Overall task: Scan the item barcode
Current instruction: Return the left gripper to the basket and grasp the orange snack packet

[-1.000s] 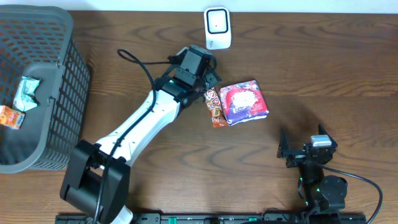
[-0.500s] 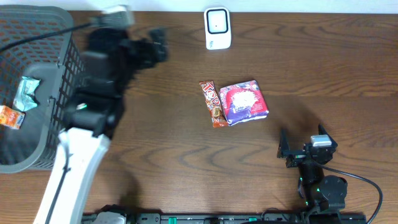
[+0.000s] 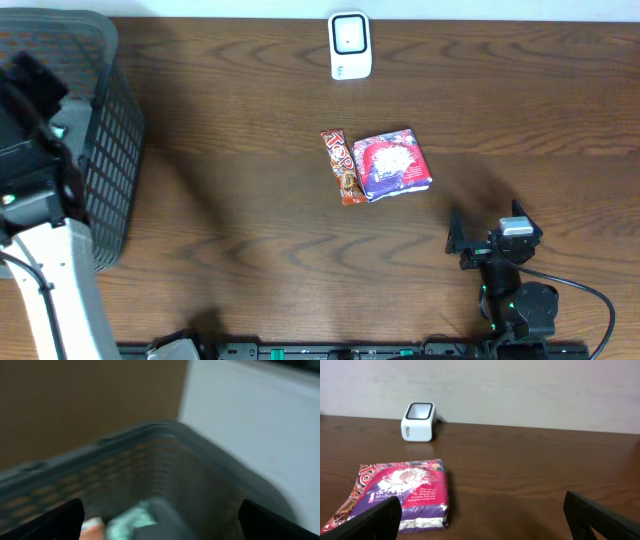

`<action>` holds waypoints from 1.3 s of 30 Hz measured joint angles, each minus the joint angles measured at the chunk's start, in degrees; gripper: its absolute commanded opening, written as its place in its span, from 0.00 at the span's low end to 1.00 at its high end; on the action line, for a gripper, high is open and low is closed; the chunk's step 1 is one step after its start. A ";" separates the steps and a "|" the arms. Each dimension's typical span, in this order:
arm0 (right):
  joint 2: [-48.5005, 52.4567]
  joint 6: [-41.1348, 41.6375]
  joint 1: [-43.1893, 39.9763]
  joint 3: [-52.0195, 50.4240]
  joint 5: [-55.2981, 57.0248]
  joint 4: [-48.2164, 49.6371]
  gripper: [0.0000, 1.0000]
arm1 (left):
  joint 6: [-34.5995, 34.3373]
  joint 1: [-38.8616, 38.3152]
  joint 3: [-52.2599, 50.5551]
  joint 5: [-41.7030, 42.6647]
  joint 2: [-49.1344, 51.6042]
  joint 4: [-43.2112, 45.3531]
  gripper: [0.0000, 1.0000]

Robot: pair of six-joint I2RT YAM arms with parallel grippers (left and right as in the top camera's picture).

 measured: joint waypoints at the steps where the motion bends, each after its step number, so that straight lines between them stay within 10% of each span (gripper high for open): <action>1: 0.00 0.00 0.00 0.00 0.00 0.02 0.99 | 1.73 1.25 0.00 -0.20 0.31 -0.79 0.98; 14: 0.00 0.00 0.00 0.00 0.00 0.00 0.99 | 25.97 10.43 0.00 -1.07 12.48 -10.56 0.98; 39: 0.00 0.00 0.00 0.00 0.00 0.00 0.99 | 28.44 11.85 0.00 1.81 29.77 -7.67 0.97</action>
